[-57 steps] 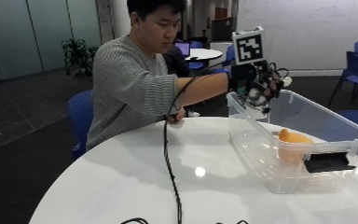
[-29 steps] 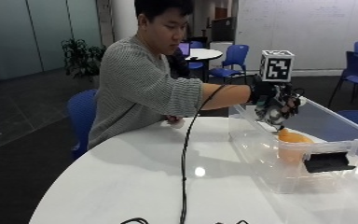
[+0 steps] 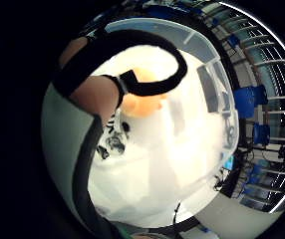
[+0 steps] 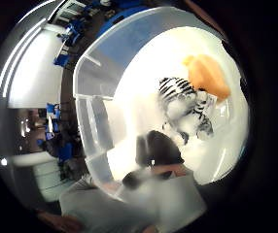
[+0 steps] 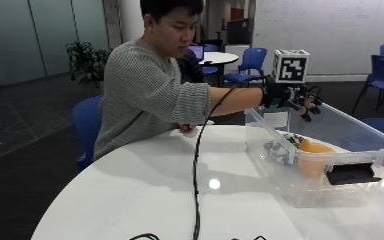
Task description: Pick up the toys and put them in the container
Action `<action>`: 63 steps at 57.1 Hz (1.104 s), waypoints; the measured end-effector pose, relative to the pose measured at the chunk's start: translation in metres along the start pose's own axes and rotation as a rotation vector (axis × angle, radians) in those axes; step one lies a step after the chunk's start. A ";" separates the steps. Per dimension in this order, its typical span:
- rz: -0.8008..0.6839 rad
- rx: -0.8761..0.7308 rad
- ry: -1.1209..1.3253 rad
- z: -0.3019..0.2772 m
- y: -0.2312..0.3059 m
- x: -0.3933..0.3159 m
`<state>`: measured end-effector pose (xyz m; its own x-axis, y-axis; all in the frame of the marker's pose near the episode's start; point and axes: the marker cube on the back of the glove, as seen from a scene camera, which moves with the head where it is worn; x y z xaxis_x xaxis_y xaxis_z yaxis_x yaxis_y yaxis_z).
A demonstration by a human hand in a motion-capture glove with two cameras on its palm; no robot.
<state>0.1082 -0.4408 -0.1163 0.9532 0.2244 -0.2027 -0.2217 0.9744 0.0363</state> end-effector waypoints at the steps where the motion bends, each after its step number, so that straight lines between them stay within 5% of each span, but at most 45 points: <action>1: 0.025 0.006 0.030 -0.003 0.003 0.005; 6: 0.065 0.059 0.151 -0.029 0.034 0.050; 16: -0.014 0.168 -0.090 -0.068 0.148 0.132; 24: 0.162 0.187 0.031 -0.055 0.215 0.172; 39: 0.086 0.217 0.056 0.010 0.400 0.101; 46: 0.200 0.329 -0.071 0.061 0.485 0.061; 63: 0.343 0.129 -0.147 0.147 0.545 0.049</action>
<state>0.0644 0.1033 0.0374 0.8495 0.5274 -0.0159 -0.5138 0.8338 0.2019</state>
